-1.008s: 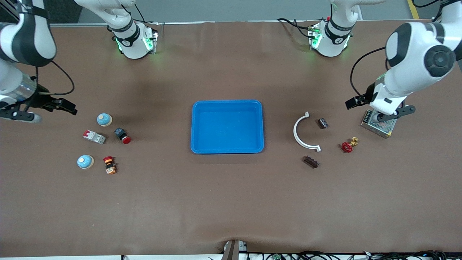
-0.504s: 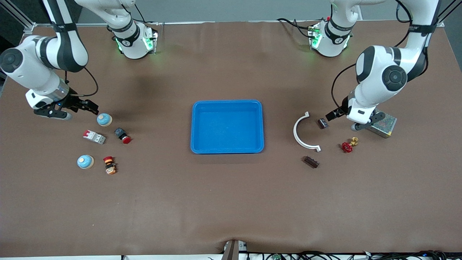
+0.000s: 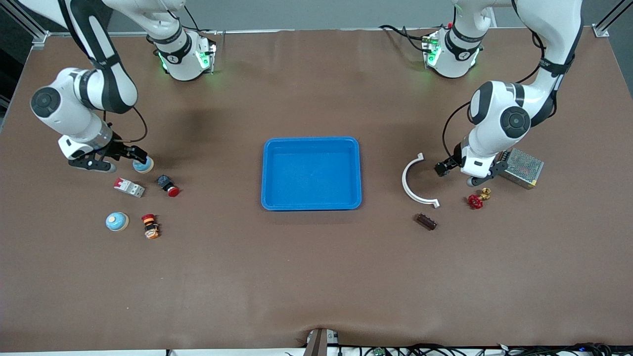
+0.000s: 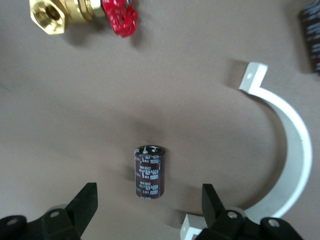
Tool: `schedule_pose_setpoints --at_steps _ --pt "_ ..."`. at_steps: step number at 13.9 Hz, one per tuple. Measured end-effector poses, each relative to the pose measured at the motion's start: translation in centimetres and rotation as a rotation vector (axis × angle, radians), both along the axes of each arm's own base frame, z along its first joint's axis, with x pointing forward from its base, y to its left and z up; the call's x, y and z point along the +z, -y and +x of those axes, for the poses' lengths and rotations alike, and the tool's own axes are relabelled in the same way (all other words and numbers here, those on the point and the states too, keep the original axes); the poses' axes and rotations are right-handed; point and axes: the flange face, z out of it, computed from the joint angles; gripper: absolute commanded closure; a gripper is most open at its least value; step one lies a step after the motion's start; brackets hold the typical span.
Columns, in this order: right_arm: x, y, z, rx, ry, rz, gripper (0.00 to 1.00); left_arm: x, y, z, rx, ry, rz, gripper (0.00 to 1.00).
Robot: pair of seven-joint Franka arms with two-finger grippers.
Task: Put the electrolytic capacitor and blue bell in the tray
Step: 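Grasp the brown capacitor with the left gripper while the right gripper lowers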
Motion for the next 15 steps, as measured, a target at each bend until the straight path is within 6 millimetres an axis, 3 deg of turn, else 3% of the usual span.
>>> schedule_pose_setpoints --at_steps 2,5,10,13,15 --pt "-1.8 0.3 -0.1 0.006 -0.004 -0.007 0.00 -1.2 0.0 -0.2 0.003 0.000 -0.003 0.21" --pt "-3.0 1.1 -0.4 0.008 -0.017 -0.008 0.00 -3.0 0.0 -0.3 0.007 -0.003 -0.009 0.39" --pt "-3.7 2.5 -0.7 0.009 -0.010 -0.010 0.00 -4.1 0.0 -0.4 0.010 -0.006 -0.012 1.00" --pt "-4.3 2.7 -0.8 0.009 -0.010 -0.012 0.00 -3.9 0.1 -0.2 0.010 -0.001 -0.013 1.00" --pt "-4.4 2.6 -0.8 0.010 -0.012 -0.011 0.10 -3.3 0.1 0.2 0.009 0.010 -0.014 1.00"
